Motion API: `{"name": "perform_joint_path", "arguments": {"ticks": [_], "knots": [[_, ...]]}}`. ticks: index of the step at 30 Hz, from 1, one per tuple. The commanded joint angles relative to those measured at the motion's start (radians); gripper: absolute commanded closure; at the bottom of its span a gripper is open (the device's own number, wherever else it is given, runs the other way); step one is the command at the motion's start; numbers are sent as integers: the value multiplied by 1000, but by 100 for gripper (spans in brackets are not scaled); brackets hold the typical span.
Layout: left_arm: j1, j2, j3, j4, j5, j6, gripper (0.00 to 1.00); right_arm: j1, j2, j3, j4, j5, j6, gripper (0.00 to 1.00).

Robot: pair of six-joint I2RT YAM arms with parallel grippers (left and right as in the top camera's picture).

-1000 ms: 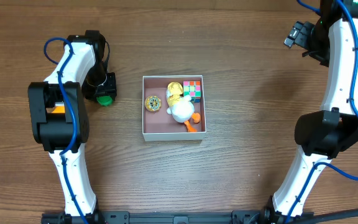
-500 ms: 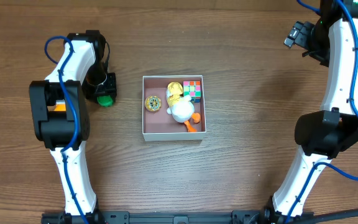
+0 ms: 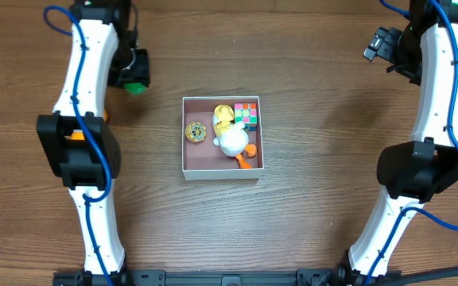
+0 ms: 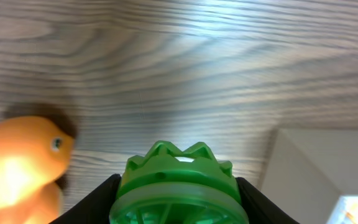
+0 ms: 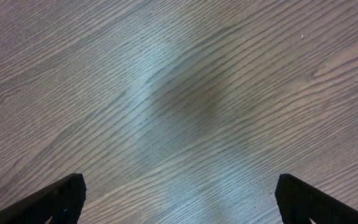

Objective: Pack container
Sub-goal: 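Carry the green ball into the box and release it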

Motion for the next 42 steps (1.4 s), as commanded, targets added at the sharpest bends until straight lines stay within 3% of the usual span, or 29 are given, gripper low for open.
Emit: {"name": "perform_joint_path", "arguments": {"ticks": [1,14,36,42], "knots": [[-119,-2,64,-44,29,36,48,-2,-22,-3,6,14,4,0],[-350,-2,63,-68,28,-11,49,-2,-22,-3,6,14,4,0],[-358,-2,-133,-30,28,-10,45,-2,-22,-3,6,14,4,0],[-358,-2,-133,-11,29,13,34,-2,-22,-3,6,14,4,0]]}}
